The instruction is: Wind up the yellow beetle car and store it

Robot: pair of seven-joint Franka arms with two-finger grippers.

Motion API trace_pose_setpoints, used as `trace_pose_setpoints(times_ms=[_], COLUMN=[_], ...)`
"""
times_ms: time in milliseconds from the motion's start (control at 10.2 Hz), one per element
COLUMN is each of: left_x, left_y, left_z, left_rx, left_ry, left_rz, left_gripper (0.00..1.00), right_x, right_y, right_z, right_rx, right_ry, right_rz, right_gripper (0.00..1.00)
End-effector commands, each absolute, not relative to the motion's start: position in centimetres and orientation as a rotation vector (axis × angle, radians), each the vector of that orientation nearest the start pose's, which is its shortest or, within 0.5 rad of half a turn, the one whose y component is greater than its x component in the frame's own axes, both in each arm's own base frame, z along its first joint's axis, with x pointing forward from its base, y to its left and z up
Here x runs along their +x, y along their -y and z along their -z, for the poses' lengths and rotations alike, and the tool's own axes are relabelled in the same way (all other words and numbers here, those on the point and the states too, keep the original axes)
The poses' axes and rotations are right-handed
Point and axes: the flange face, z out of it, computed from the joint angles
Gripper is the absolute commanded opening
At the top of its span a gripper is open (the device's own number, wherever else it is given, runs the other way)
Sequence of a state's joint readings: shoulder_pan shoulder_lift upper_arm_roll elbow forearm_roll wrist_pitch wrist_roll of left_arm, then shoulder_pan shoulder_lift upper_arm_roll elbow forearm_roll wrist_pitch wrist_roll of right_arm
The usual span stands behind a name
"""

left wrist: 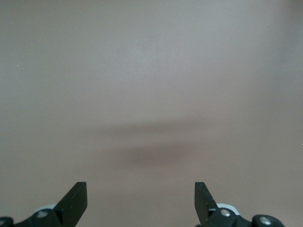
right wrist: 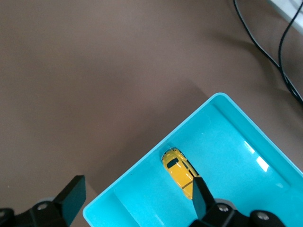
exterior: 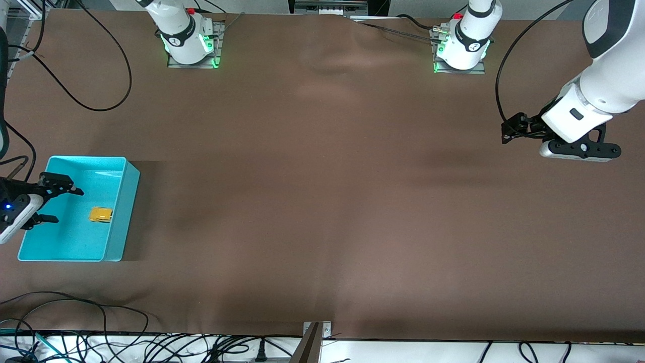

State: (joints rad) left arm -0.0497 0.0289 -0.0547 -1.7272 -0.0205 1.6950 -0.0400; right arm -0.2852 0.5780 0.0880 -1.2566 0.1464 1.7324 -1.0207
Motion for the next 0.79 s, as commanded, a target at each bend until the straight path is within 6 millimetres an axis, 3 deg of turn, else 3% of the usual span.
trace_pose_setpoints(times_ms=[0,196,491,688], left_x=[56.5,56.5,56.5,56.4], left_y=[6.2,6.2,6.2,6.3], left_z=[-55.0,-55.0,-55.0,-55.0], left_rx=[-3.179,-3.179,-3.179,-3.180], left_ry=[-0.076,-0.076,-0.076,-0.078], left_rz=[-0.107,-0.107,-0.107,-0.108], left_gripper=[1.00,1.00,1.00,1.00], right_x=[69.1,68.6,67.2,66.0], right_y=[11.7,8.7,6.4,4.9], right_z=[-45.2,-47.6,-50.1,-51.9], right_rx=[-2.780,-2.897,-2.974,-3.038], right_ry=[0.978,0.804,0.452,0.316], right_rz=[0.038,-0.010,-0.106,-0.139], right_gripper=[1.00,1.00,1.00,1.00])
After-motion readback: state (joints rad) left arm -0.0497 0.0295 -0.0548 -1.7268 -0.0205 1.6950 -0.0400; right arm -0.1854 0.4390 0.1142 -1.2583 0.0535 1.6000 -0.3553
